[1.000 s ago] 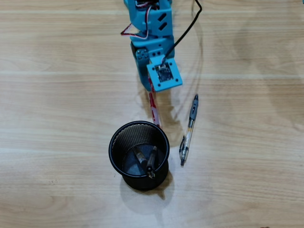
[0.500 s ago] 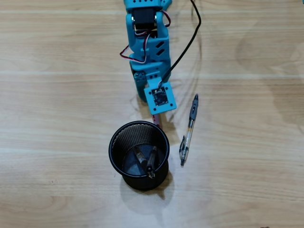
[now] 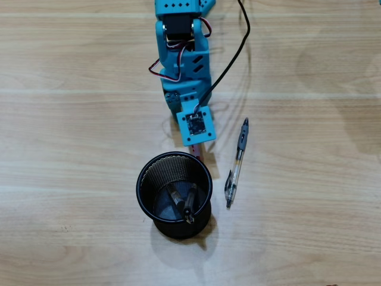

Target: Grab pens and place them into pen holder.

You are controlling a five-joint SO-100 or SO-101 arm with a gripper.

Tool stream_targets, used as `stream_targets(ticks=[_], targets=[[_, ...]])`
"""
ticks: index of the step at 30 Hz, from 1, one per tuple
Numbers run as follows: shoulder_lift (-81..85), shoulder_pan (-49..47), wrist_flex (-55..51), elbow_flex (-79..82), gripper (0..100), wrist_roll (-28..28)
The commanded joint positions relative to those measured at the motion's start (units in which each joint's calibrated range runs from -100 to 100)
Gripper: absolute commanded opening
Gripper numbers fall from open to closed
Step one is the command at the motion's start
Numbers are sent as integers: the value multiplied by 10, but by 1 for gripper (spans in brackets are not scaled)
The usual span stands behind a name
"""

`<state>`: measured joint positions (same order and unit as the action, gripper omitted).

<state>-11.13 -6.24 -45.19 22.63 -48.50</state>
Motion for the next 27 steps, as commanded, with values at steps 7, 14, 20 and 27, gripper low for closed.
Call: stream_targets(ticks=[7,14,20,27], targets=[[10,1,-39,-23,2,-18],[47,2,-41,-57,2,-16],[124,5,-40,-95,2,7],[227,12,-33,-110,2,9]])
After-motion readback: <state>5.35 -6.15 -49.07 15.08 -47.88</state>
